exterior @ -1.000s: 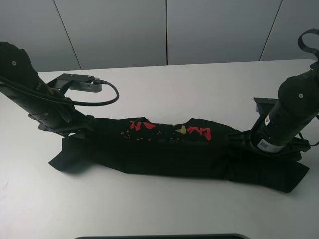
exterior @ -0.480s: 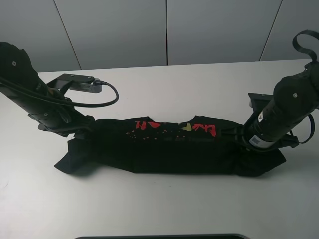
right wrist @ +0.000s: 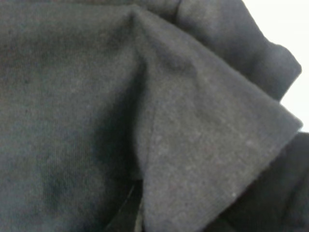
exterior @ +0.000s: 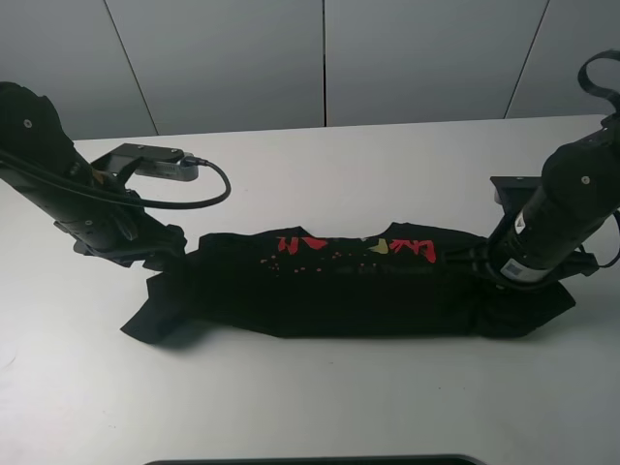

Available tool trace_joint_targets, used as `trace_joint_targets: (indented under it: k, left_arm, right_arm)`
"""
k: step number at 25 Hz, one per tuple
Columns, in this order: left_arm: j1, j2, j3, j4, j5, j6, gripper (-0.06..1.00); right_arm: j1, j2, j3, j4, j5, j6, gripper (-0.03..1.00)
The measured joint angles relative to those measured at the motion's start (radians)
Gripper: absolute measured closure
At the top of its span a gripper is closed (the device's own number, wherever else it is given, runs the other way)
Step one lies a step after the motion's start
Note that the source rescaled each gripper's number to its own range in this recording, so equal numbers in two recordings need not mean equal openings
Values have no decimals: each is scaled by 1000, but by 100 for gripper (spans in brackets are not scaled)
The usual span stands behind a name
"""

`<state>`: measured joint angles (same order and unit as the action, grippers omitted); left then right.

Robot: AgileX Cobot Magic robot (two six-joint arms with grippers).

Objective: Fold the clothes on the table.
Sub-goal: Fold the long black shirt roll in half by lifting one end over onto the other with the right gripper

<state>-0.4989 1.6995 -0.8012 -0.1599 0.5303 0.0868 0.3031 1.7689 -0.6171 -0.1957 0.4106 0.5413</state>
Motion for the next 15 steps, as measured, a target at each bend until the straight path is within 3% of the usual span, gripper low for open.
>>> trace_joint_targets:
  k: [11,15]
  left_arm:
    - [0,0,0,2,2,0,-5]
    - [0,0,0,2,2,0,-5]
  right_arm:
    - [-137,-151,-87,-161,281,-33,83]
    - [-142,-214,-161,-147,375,-110,83]
